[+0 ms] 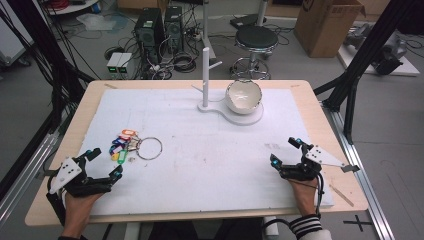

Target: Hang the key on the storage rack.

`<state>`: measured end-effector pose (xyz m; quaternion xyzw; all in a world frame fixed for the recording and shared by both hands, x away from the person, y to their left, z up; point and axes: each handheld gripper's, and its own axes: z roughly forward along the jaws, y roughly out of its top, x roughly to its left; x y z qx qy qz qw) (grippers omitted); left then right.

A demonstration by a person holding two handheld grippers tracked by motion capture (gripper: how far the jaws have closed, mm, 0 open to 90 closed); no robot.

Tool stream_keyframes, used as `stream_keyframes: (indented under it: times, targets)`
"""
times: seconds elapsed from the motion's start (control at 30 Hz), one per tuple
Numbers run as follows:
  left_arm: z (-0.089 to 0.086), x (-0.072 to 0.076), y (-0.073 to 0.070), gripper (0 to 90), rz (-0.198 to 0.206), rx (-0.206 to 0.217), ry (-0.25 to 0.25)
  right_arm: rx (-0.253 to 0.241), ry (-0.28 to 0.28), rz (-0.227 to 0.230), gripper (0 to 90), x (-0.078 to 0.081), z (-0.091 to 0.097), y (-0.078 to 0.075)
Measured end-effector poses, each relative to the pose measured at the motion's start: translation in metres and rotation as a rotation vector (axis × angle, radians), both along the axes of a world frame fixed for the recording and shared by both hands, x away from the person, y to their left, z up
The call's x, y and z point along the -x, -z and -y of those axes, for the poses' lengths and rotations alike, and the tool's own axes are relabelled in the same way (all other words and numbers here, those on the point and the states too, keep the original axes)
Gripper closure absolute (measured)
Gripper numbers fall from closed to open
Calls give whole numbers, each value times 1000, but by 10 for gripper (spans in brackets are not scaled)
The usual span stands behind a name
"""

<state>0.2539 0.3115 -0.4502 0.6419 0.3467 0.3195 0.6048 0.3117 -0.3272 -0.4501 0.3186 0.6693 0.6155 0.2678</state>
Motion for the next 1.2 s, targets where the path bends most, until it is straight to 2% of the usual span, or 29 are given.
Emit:
stream_keyframes:
  times: [0.43, 0.5, 0.6, 0.63, 0.67, 0.77, 0.9, 0.97, 1.07, 1.2]
  targets:
    - [-1, -1, 0, 17, -7, 10, -2, -8, 0, -7, 17, 0, 0, 0]
    - [-1, -1, -1, 17, -14, 6, 0, -8, -1, -6, 17, 0, 0, 0]
    - [0, -2, -5, 17, -20, -21, 1, -8, 0, -7, 17, 0, 0, 0]
    - [0, -2, -7, 17, -18, -7, 3, -8, 0, -7, 17, 0, 0, 0]
    - [0, -2, -11, 17, -17, 3, 6, -7, 0, -7, 17, 0, 0, 0]
    - [1, -3, -22, 17, -18, -9, 19, -9, 0, -7, 17, 0, 0, 0]
    - [5, -10, -45, 17, -45, -51, 45, -6, -1, -6, 17, 0, 0, 0]
    - [9, -15, -60, 17, -71, -71, 63, -9, -1, -7, 17, 0, 0, 0]
    - [16, -25, -81, 17, -115, -138, 100, -9, -1, -8, 17, 0, 0, 0]
    - [27, -39, -102, 17, -170, -188, 157, -6, 0, -6, 17, 0, 0, 0]
